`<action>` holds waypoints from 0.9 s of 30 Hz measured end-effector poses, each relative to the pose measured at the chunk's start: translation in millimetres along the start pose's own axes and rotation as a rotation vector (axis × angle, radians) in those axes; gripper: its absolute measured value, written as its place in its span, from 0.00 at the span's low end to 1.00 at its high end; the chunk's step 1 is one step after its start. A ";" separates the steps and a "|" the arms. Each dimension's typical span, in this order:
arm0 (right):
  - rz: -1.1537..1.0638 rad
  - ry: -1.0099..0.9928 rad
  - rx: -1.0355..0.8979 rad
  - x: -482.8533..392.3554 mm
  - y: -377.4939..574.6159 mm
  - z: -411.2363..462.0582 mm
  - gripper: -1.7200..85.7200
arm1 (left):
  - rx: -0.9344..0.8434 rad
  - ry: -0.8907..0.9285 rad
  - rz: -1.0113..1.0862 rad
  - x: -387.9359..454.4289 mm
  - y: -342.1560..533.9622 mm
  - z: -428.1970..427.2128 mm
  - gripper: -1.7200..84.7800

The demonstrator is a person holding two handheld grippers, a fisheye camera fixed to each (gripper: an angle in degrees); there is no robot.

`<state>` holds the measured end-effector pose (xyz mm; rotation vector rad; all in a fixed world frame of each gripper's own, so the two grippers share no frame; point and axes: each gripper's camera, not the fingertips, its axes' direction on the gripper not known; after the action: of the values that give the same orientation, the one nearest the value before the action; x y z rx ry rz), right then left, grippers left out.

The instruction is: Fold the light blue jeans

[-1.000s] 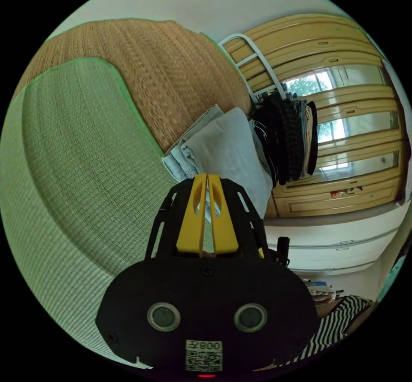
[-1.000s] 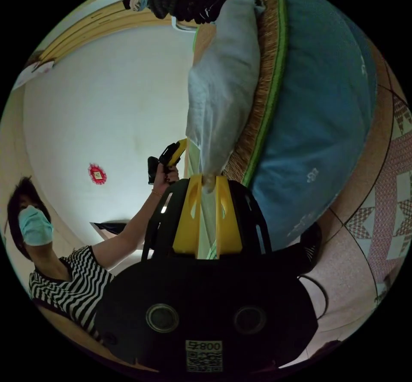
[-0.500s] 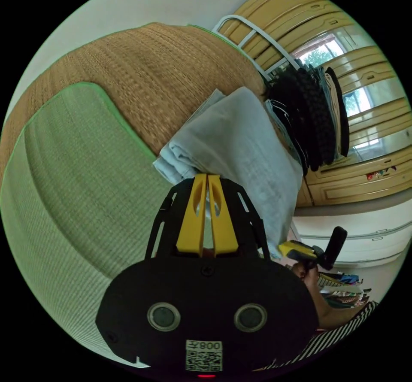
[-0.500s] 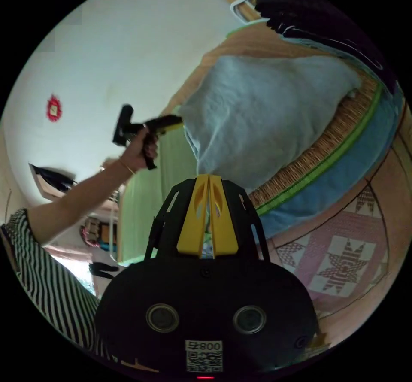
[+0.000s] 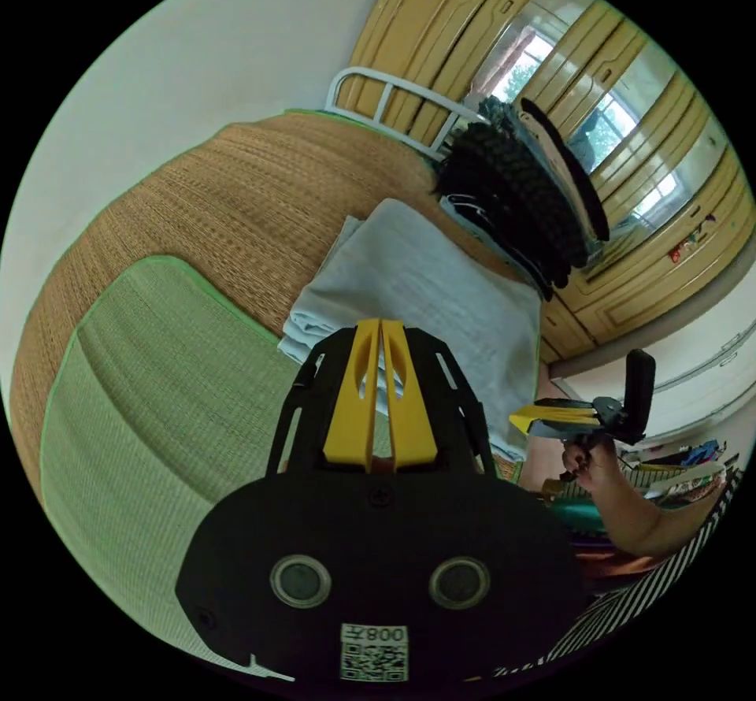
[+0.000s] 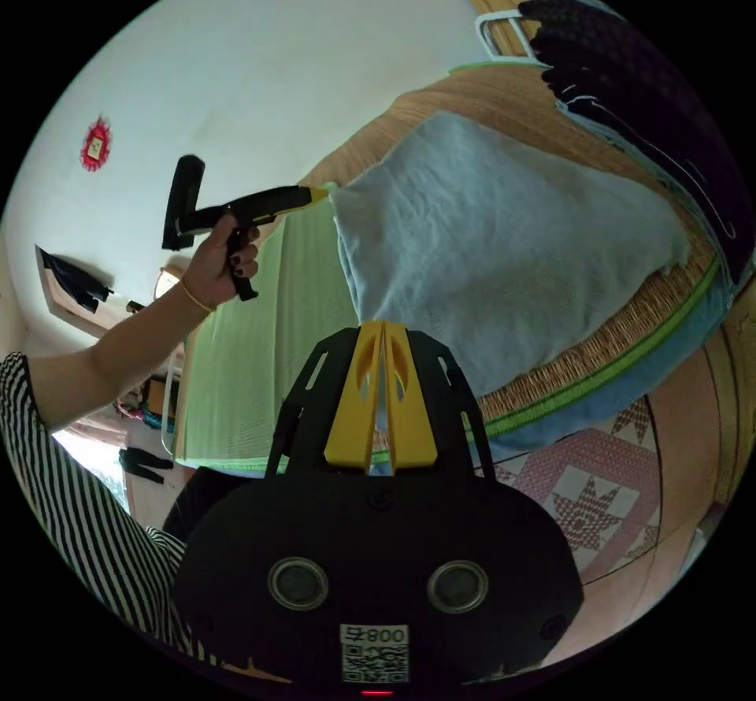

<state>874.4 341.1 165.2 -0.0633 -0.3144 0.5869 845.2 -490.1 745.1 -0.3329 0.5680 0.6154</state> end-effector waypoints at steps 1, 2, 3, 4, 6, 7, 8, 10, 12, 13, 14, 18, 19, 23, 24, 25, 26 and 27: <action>-0.008 0.043 -0.061 -1.6 -3.8 11.6 0.02 | -0.030 -0.037 0.003 0.3 -2.7 7.0 0.02; -0.018 0.044 -0.055 -5.1 -3.9 12.4 0.02 | -0.108 -0.071 -0.016 -2.1 -5.7 22.6 0.02; -0.021 0.050 -0.053 -7.2 -4.1 10.2 0.02 | -0.114 -0.041 -0.016 -3.8 -7.1 28.4 0.02; -0.037 0.061 -0.070 -11.4 -6.0 5.6 0.02 | -0.102 -0.036 -0.013 -3.7 -8.1 27.4 0.02; -0.053 0.040 -0.054 -15.5 -12.4 -8.3 0.02 | -0.105 -0.057 0.019 4.0 -13.6 28.1 0.02; -0.063 0.052 -0.014 -16.6 -21.3 -20.5 0.02 | -0.105 -0.068 0.032 6.8 -14.7 28.5 0.02; -0.063 0.087 0.029 -15.5 -35.1 -32.9 0.02 | -0.107 -0.081 0.043 10.8 -16.9 29.0 0.02; -0.061 0.144 0.079 -11.4 -62.4 -47.9 0.02 | -0.115 -0.079 0.039 13.4 -20.3 28.9 0.02; -0.053 0.251 0.088 -3.2 -91.9 -51.6 0.02 | -0.124 -0.065 0.048 14.8 -22.8 27.6 0.02; -0.004 0.348 0.041 9.4 -109.7 -45.0 0.02 | -0.126 -0.061 0.052 15.1 -23.1 27.2 0.02; 0.009 0.328 -0.044 22.6 -121.4 -35.1 0.02 | -0.130 -0.056 0.057 15.3 -23.7 26.3 0.02; 0.003 0.292 -0.017 18.3 -119.3 -53.3 0.02 | -0.143 -0.072 0.067 20.8 -24.0 19.7 0.02; -0.035 0.330 -0.015 8.4 -112.2 -59.5 0.02 | -0.138 -0.079 0.074 22.4 -22.9 17.7 0.02; -0.096 0.336 0.154 -11.3 -91.8 -121.2 0.03 | -0.068 0.058 0.089 27.3 -7.3 -0.6 0.02; -0.099 0.341 0.192 -12.6 -91.1 -133.8 0.03 | -0.057 0.075 0.092 29.0 -1.9 -5.9 0.02; -0.096 0.364 0.276 -14.2 -91.1 -162.6 0.03 | -0.057 0.061 0.091 30.1 0.7 -8.4 0.02; -0.086 0.394 0.368 -15.0 -92.5 -193.5 0.04 | -0.054 0.006 0.094 33.0 6.8 -13.4 0.02; -0.080 0.407 0.412 -15.2 -93.8 -209.0 0.05 | -0.051 -0.069 0.084 35.3 14.3 -17.7 0.02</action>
<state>977.3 260.9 -23.7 0.2241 0.2013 0.5361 852.9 -471.3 708.4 -0.3359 0.5022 0.7213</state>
